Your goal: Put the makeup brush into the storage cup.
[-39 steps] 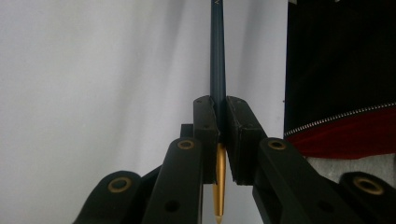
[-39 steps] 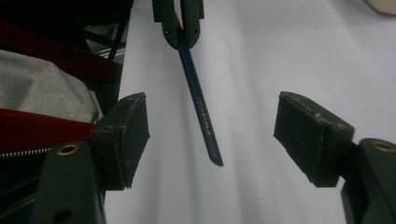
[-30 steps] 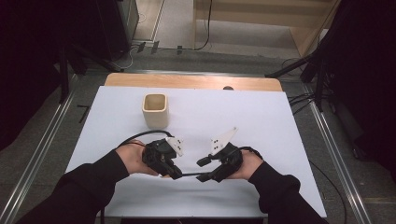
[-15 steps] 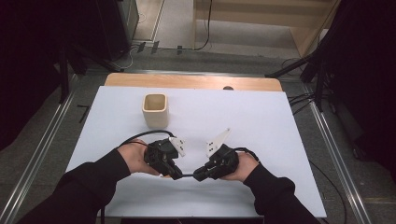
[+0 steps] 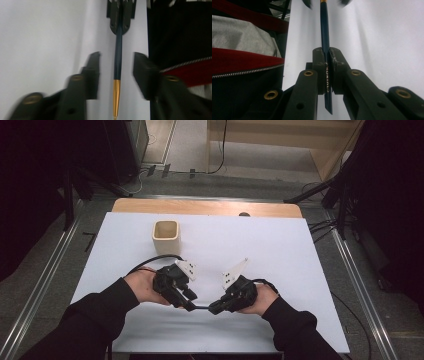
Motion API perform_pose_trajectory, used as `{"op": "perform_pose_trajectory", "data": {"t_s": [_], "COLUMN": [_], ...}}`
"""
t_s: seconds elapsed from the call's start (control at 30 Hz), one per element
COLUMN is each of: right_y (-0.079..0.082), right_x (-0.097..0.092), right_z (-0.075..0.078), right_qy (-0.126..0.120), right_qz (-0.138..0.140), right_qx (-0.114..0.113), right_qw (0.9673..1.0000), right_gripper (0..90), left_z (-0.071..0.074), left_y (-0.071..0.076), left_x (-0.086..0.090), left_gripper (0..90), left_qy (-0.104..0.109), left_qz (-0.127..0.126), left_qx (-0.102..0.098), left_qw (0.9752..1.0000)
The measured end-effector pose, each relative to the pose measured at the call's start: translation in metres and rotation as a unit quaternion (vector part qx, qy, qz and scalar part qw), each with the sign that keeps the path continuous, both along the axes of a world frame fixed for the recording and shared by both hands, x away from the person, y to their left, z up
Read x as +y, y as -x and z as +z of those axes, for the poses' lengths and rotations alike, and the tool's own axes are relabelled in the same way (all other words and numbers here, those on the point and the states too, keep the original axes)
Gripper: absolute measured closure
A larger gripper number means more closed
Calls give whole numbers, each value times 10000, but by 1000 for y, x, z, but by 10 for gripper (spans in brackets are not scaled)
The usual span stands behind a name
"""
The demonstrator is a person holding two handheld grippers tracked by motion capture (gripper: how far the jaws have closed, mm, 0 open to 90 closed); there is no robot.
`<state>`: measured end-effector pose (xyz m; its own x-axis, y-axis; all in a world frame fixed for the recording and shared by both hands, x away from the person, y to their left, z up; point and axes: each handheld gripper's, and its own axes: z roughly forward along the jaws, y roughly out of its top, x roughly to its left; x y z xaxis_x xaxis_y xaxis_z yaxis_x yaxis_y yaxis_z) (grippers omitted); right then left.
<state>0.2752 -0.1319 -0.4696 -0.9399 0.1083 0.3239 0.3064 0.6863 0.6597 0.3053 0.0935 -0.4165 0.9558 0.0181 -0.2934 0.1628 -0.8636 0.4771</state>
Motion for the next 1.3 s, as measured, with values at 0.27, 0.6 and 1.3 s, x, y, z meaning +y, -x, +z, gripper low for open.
{"op": "perform_pose_trajectory", "data": {"t_s": [0.27, 0.6, 1.3], "right_y": [2, 9, 29], "right_x": [-8, -22, -39], "right_z": [1, -2, -1], "right_qy": [55, 179, 261], "right_qz": [-257, -775, -2077], "right_qx": [58, 120, 199], "right_qw": [9996, 9968, 9776], "right_gripper": [849, 849, 849], "left_z": [-2, -4, -18], "left_y": [-8, -11, 1], "left_x": [9, 21, 43], "left_gripper": [411, 324, 300], "left_qy": [356, 601, 1055], "left_qz": [438, 953, 1985], "left_qx": [-46, -35, 117], "left_qw": [9984, 9936, 9743]}}
